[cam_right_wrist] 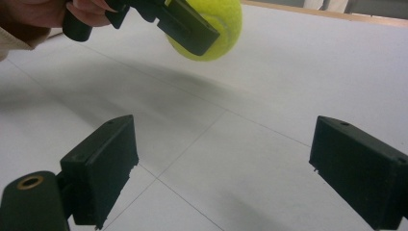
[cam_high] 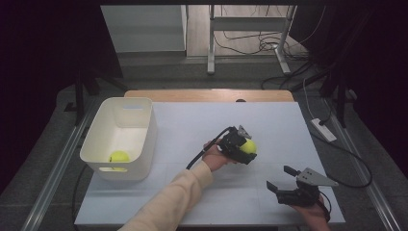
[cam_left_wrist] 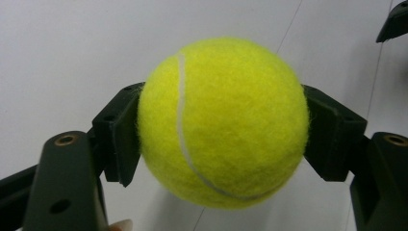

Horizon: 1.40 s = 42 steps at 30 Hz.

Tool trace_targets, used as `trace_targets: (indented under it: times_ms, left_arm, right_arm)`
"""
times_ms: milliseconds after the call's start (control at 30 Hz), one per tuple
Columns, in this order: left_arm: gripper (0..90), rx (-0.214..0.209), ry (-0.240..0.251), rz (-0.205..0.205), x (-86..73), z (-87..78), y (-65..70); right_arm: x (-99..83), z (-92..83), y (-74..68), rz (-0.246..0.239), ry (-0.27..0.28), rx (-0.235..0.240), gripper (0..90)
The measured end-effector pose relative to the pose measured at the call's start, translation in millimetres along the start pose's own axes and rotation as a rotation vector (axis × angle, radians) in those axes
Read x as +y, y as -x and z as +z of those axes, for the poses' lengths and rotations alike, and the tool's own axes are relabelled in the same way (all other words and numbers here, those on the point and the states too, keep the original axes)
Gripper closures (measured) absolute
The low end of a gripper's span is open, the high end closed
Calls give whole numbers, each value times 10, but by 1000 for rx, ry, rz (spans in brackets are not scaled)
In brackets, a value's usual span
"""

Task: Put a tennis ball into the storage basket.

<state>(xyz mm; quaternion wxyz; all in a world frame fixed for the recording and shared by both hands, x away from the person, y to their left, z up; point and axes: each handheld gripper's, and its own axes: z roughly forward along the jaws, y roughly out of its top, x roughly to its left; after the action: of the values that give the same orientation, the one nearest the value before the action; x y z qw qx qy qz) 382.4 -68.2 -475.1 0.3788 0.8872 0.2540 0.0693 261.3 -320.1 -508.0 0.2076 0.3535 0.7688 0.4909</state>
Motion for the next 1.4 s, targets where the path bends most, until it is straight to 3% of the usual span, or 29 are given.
trace_targets:
  times_ms: [467,933,1400]
  left_arm:
    - [264,24,33,16,-2,-203,14]
    - [264,37,97,1,-43,-413,22]
    - [264,75,114,14,-94,-641,22]
  right_arm:
    - [1,-1,1,1,0,-2,93]
    - [2,-2,-1,1,1,-3,93]
    - [4,-4,-1,-2,3,-4,93]
